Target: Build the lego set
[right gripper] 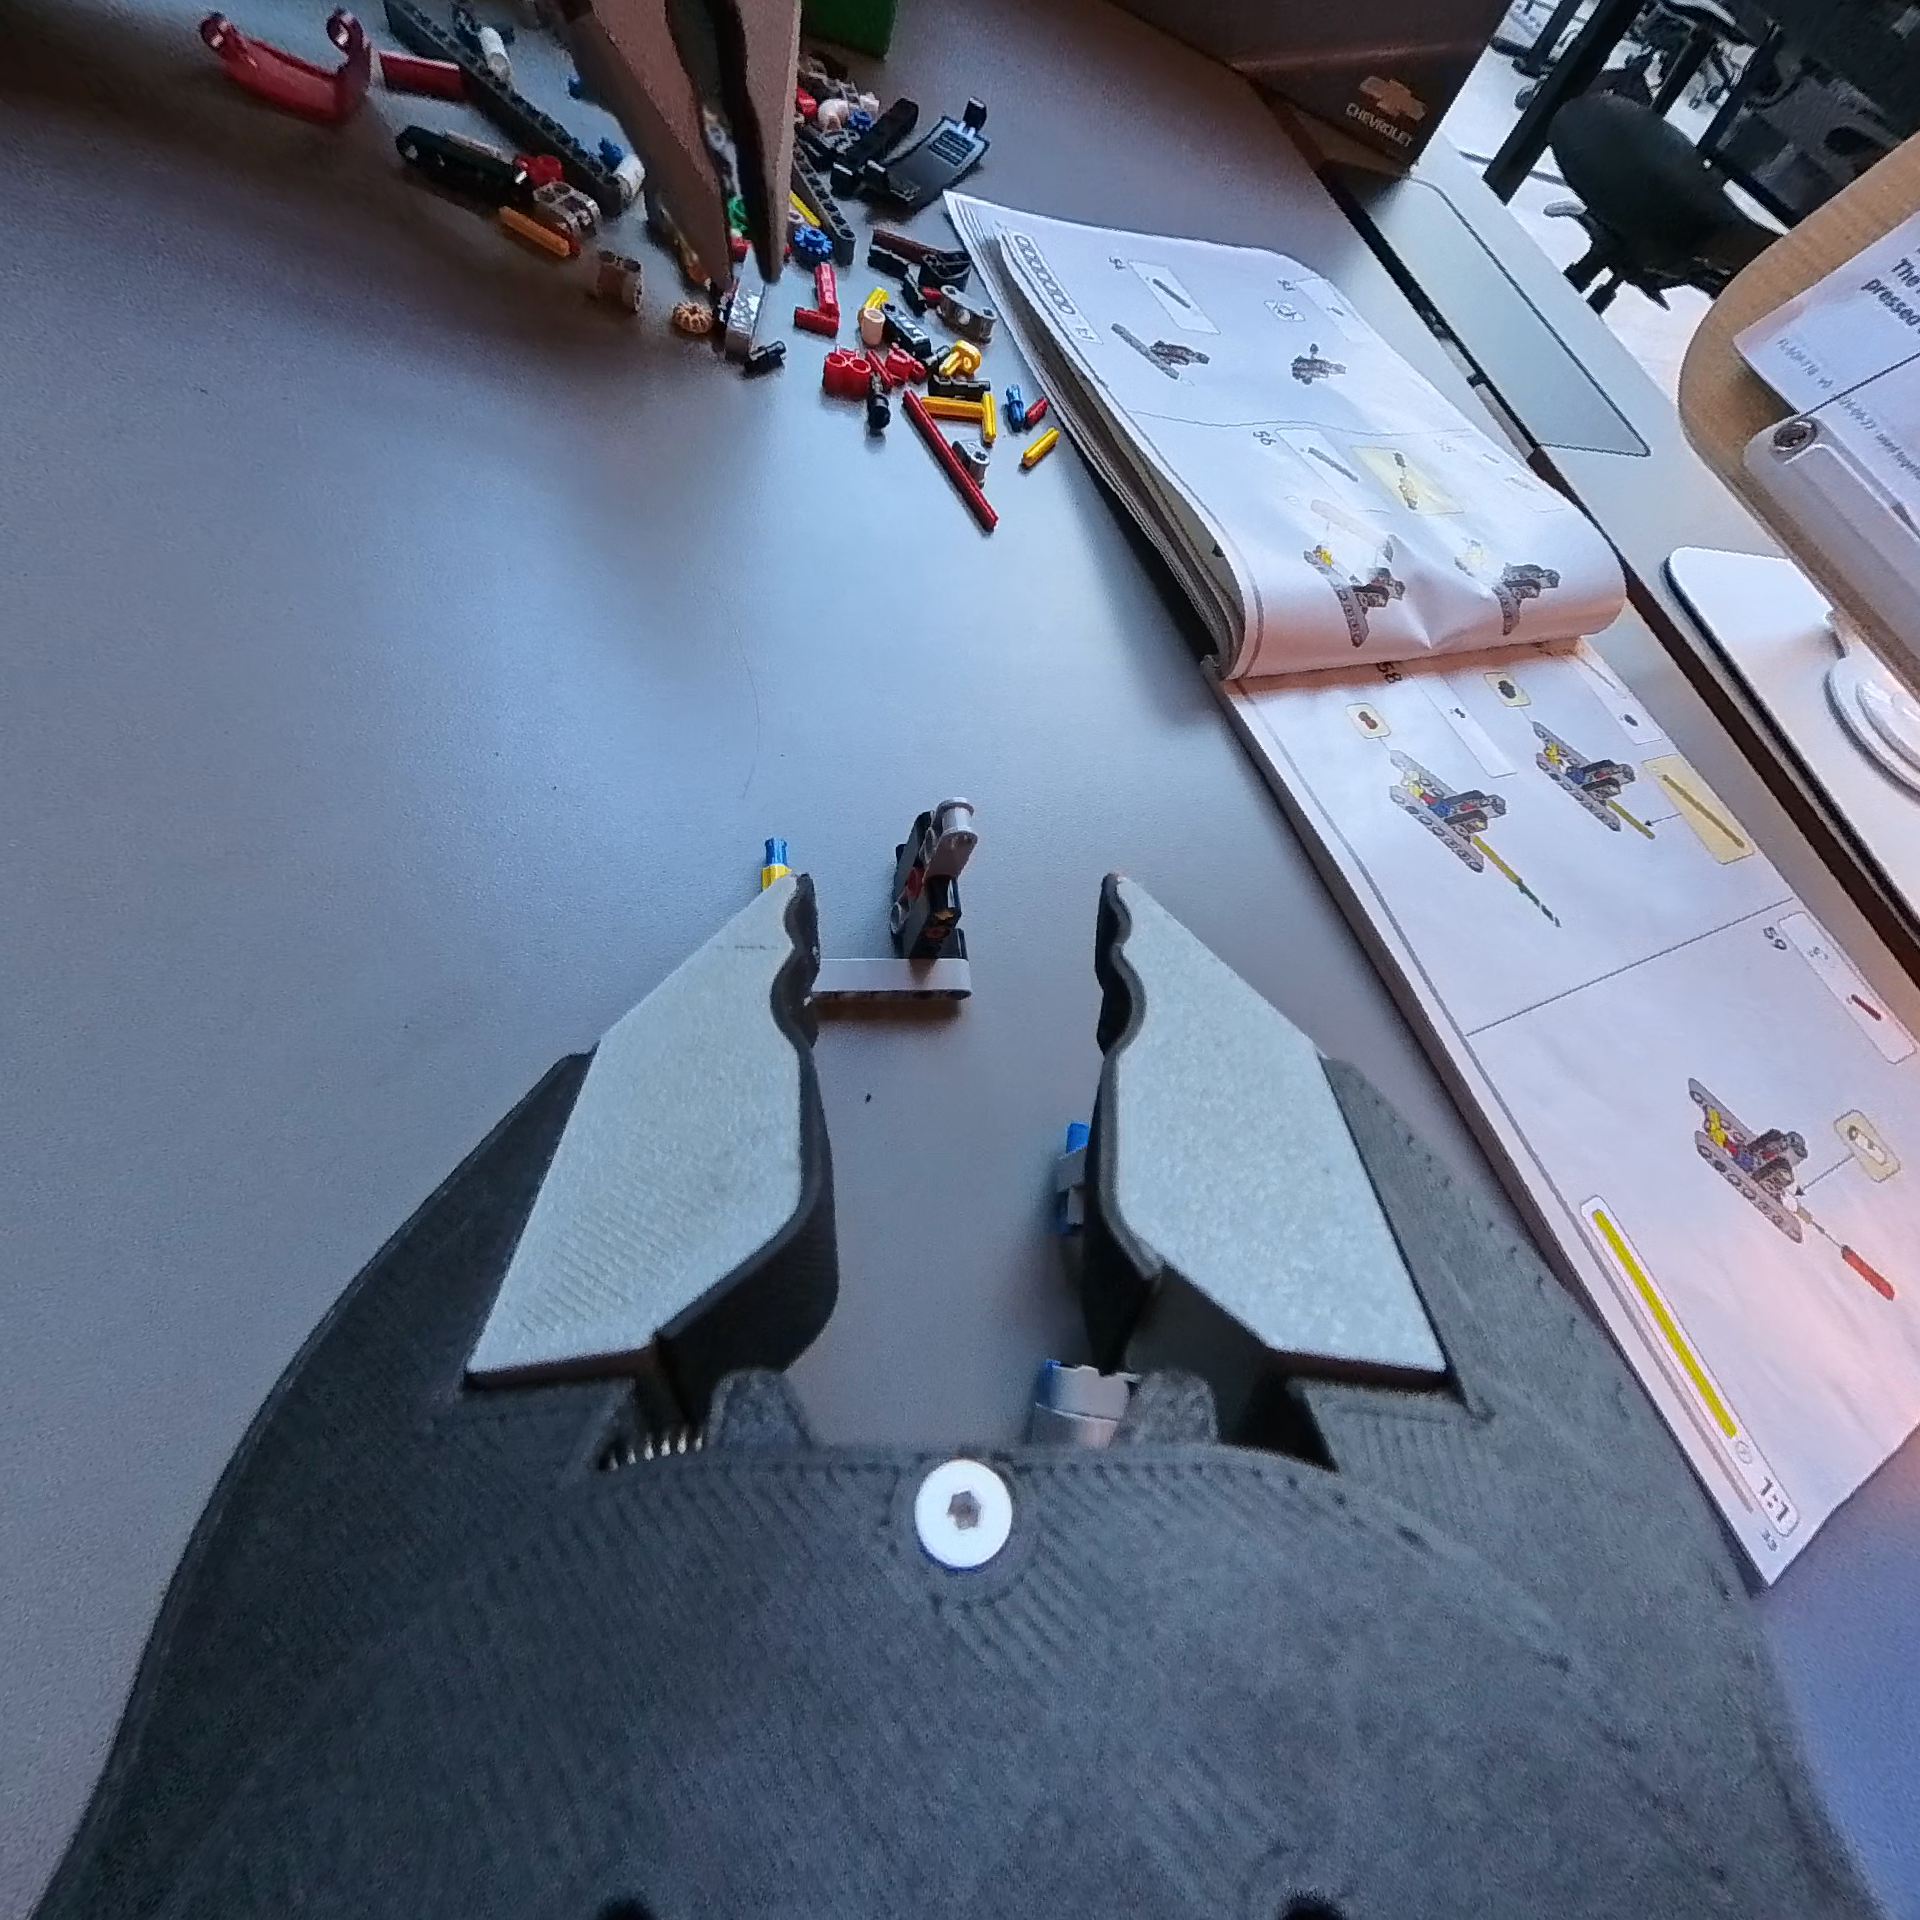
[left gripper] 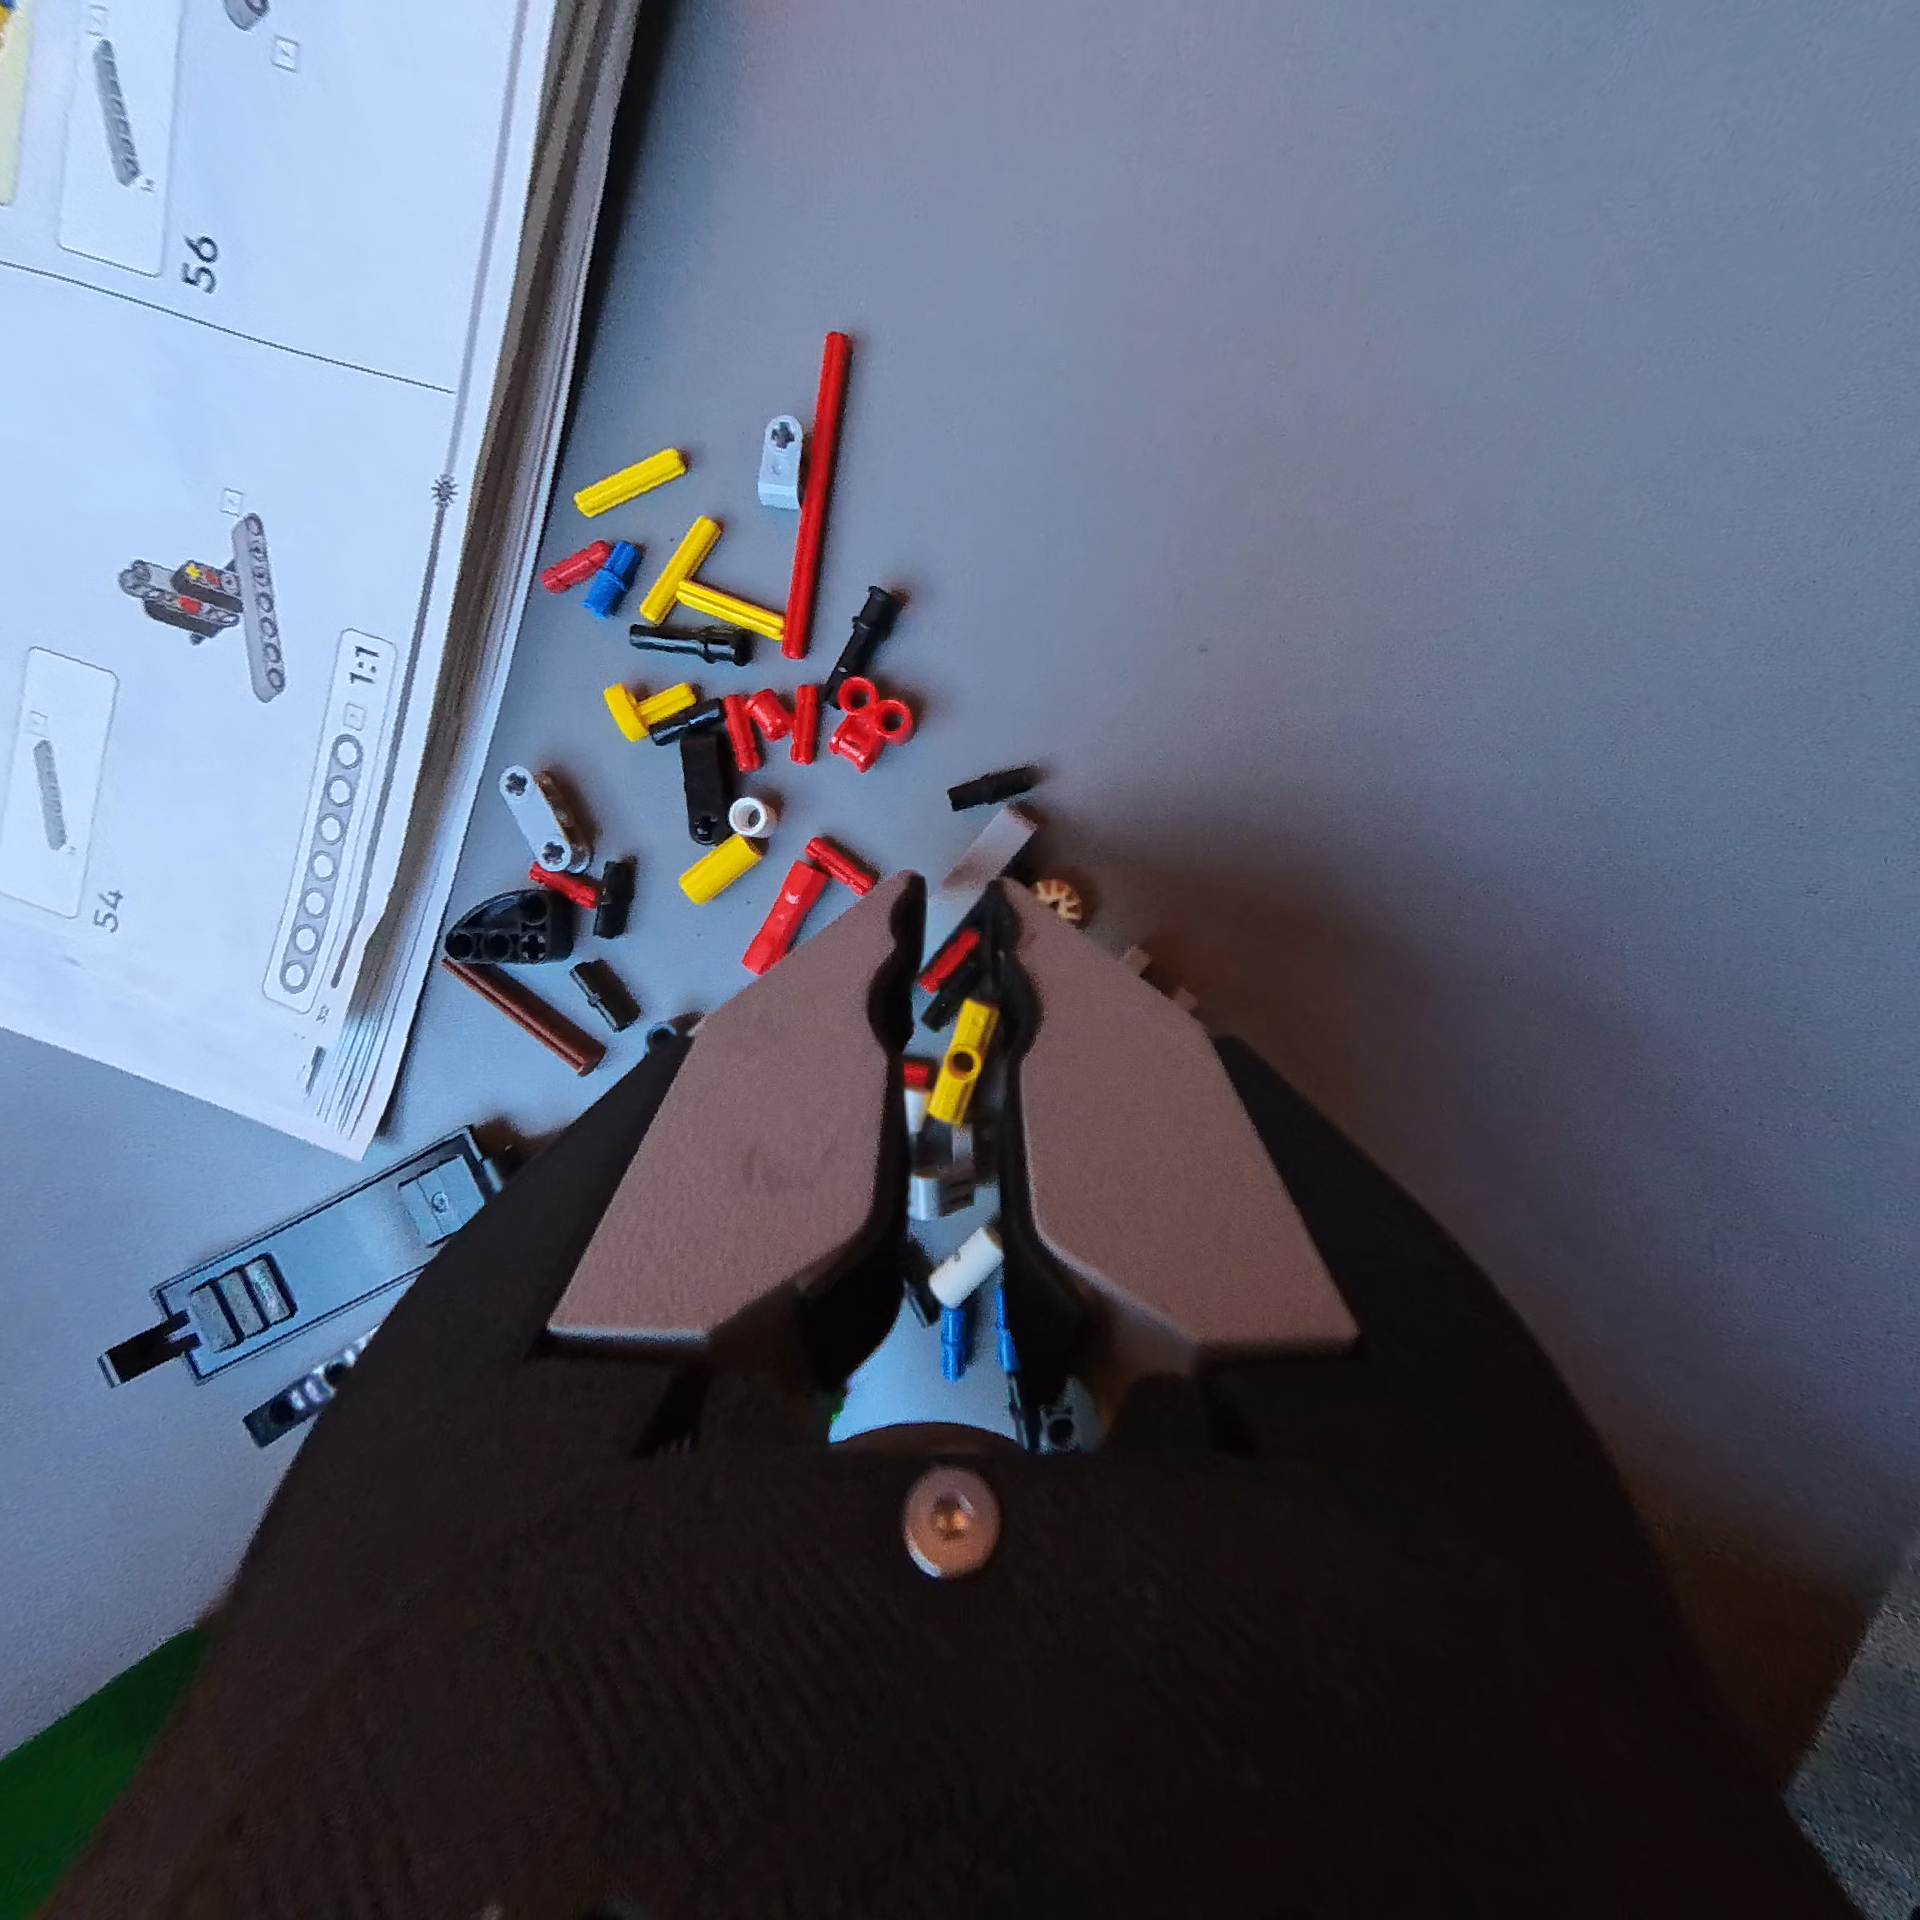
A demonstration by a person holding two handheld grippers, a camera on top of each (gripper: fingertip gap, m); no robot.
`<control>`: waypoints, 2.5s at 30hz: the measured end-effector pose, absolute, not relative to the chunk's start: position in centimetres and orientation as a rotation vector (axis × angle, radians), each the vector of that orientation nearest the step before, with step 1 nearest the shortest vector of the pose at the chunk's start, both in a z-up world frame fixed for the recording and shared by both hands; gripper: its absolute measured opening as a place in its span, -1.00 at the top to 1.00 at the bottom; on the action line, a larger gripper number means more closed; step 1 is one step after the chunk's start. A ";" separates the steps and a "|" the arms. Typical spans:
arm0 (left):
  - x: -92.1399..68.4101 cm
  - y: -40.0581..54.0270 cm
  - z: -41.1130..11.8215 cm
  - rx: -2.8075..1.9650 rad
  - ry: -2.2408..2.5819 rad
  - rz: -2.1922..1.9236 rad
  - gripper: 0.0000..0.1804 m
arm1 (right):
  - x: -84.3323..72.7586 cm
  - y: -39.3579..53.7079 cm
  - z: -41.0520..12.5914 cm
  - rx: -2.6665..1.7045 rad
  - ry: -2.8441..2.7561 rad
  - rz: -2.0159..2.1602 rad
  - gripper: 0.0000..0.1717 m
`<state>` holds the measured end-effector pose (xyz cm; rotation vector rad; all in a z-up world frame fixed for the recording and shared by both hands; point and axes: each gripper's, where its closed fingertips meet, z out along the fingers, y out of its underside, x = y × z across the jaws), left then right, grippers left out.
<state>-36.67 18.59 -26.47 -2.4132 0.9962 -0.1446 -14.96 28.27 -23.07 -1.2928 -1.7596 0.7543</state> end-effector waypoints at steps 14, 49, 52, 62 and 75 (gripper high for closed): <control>-37.1 19.0 -26.4 -2.423 0.971 -0.122 0.94 | -15.0 28.3 -23.1 -1.292 -1.761 0.750 0.42; -18.3 18.1 -25.4 -2.419 0.742 -0.698 0.65 | -15.0 27.9 -22.8 -1.263 -1.773 0.720 0.43; -17.9 17.9 -25.5 -2.414 0.801 -0.677 0.65 | -14.9 27.9 -22.8 -1.262 -1.773 0.714 0.43; -22.1 19.1 -24.9 -2.146 1.396 -0.353 0.33 | -14.9 27.6 -23.0 -1.260 -1.791 0.744 0.43; -21.6 21.0 -27.6 -2.080 1.719 -0.419 0.14 | -14.7 27.3 -23.6 -1.303 -1.829 0.809 0.42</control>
